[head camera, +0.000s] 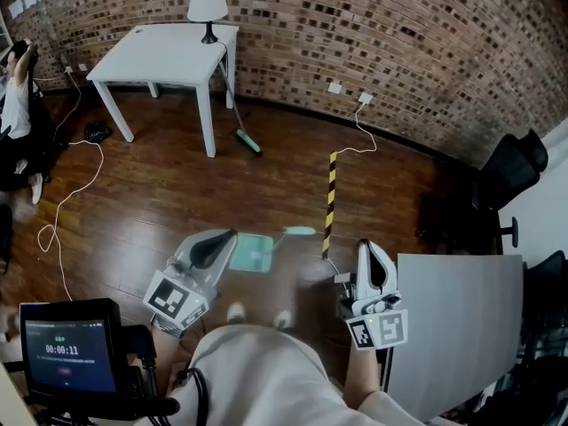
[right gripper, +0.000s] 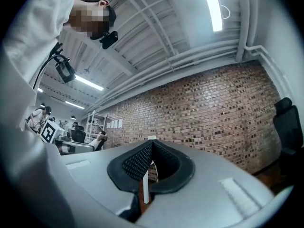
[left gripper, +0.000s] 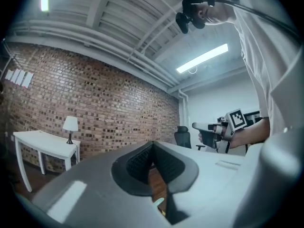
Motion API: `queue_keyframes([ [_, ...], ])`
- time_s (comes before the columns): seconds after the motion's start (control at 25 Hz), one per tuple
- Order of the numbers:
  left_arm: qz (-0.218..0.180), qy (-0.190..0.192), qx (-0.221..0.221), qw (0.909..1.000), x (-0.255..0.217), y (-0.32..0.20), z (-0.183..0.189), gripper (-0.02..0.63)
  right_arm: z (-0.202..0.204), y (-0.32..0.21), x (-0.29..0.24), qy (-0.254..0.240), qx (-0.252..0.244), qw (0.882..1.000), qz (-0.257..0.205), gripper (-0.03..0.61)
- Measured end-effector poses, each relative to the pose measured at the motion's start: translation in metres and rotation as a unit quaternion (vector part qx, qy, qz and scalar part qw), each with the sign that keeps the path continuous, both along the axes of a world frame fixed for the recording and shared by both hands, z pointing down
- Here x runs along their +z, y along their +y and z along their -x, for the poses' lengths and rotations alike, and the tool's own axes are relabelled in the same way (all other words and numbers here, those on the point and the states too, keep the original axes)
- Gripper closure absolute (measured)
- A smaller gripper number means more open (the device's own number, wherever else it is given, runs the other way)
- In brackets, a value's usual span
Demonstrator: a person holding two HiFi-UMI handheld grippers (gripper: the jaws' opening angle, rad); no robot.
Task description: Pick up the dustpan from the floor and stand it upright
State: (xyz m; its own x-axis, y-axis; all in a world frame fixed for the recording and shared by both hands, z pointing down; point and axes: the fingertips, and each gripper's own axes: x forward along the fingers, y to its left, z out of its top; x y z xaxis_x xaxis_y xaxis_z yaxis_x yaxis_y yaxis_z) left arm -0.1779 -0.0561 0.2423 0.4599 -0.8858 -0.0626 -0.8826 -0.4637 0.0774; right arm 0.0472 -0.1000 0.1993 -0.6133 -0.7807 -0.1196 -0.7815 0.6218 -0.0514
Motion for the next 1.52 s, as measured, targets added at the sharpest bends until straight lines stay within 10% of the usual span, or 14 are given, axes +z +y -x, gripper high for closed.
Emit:
queue_keyframes([
  [0.56,-0.002,-0.017,0.049,0.9987,0.012,0.112,-0.042,0.614,-0.002,0.104,0.01,0.026,0.019,0.999,-0.002,0.566],
  [1.08,-0.008,0.023,-0.042,0.9988,0.004,0.291,-0.141,0.614,-0.127,0.285,0.039,0.027,0.004,0.999,0.034,0.566],
  [1.52,-0.006,0.028,-0.046,0.9985,-0.018,0.368,-0.148,0.614,-0.129,0.364,0.028,0.023,-0.005,0.999,0.027,0.566],
])
